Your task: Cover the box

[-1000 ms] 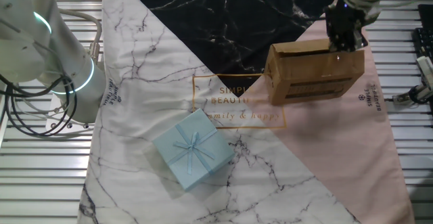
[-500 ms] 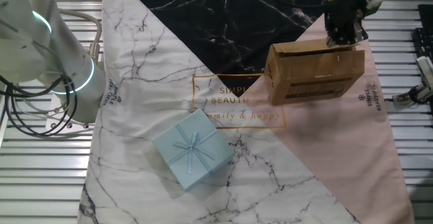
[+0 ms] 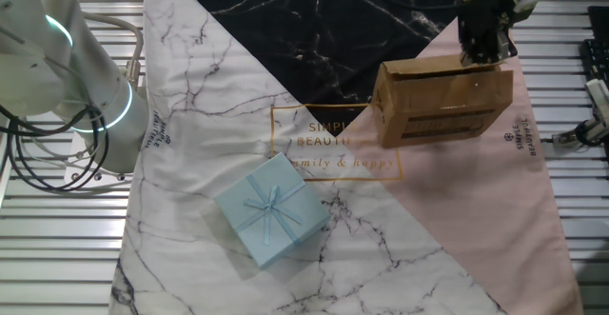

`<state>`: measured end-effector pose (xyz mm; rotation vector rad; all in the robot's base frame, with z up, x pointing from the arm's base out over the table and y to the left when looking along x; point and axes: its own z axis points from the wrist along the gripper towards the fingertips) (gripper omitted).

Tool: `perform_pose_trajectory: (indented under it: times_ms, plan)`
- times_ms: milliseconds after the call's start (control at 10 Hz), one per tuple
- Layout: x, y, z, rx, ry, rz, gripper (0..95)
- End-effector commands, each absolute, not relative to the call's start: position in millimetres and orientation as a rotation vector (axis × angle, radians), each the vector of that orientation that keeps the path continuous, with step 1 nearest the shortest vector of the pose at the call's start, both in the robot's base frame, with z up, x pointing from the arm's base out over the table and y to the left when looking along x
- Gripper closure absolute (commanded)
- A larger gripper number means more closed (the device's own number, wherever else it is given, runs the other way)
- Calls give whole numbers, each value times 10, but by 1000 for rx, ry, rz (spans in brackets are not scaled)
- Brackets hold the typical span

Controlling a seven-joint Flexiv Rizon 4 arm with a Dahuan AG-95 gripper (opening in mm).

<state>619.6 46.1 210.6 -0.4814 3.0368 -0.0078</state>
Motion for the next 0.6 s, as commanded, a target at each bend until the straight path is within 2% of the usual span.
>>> perform_pose_trajectory:
  times_ms: [100, 600]
  plan:
    - [6208, 467, 2114, -504, 3035, 9, 950]
    - [6206, 469, 2120, -521, 3035, 17, 950]
